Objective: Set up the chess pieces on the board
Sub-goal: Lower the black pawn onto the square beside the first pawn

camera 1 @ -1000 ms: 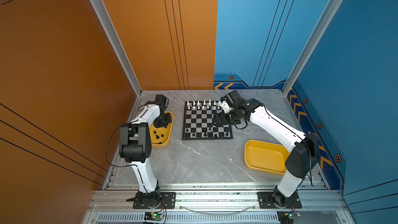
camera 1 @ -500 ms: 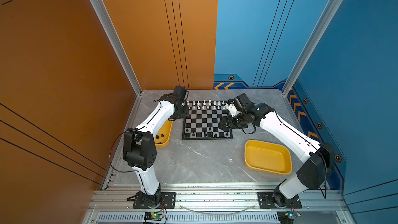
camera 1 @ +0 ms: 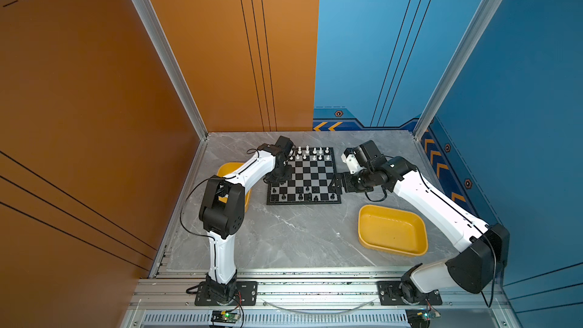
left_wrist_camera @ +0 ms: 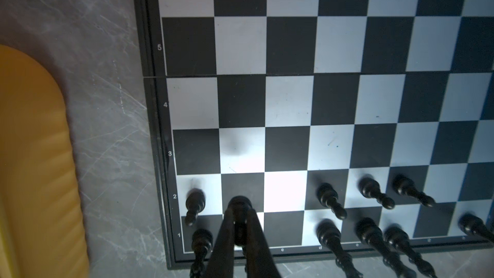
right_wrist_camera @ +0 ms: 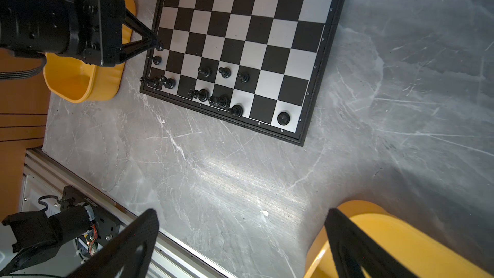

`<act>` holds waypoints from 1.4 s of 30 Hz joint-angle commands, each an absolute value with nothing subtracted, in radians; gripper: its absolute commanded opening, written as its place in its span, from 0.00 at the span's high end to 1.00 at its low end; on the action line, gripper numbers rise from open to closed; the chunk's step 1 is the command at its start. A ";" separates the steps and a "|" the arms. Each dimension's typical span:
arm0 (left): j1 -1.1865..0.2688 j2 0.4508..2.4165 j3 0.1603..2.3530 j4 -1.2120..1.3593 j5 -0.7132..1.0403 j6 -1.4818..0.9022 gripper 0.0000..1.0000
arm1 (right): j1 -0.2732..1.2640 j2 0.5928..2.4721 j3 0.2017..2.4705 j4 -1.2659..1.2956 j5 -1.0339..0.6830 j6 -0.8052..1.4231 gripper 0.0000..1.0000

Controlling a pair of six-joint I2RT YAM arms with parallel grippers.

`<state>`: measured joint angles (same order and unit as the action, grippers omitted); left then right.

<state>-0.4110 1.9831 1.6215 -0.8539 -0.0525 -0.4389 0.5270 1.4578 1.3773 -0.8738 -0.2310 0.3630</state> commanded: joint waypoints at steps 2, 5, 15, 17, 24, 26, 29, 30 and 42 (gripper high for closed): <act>-0.416 2.009 1.638 -0.855 -0.056 -0.452 0.94 | 0.511 1.423 1.358 -0.891 -0.208 0.351 0.00; -0.418 2.009 1.633 -0.856 -0.049 -0.454 0.94 | 0.506 1.421 1.357 -0.894 -0.208 0.351 0.00; -0.426 2.003 1.602 -0.855 -0.042 -0.453 0.93 | 0.497 1.434 1.366 -0.896 -0.220 0.345 0.00; -0.431 2.006 1.597 -0.856 -0.041 -0.454 0.93 | 0.497 1.434 1.365 -0.895 -0.222 0.345 0.00; -0.444 2.011 1.588 -0.855 -0.038 -0.458 0.93 | 0.497 1.433 1.358 -0.894 -0.223 0.344 0.00; -0.445 2.010 1.582 -0.855 -0.040 -0.459 0.93 | 0.497 1.429 1.354 -0.894 -0.222 0.345 0.00; -0.444 2.011 1.574 -0.854 -0.044 -0.458 0.93 | 0.496 1.425 1.348 -0.896 -0.222 0.347 0.00; -0.445 2.012 1.568 -0.854 -0.044 -0.459 0.93 | 0.496 1.422 1.346 -0.896 -0.222 0.349 0.00; -0.442 2.014 1.542 -0.839 -0.041 -0.458 0.76 | 0.496 1.415 1.335 -0.894 -0.218 0.354 0.00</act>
<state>-0.4397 1.9965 1.5558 -0.8352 -0.0502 -0.4522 0.5026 1.4414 1.3483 -0.8745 -0.2317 0.3630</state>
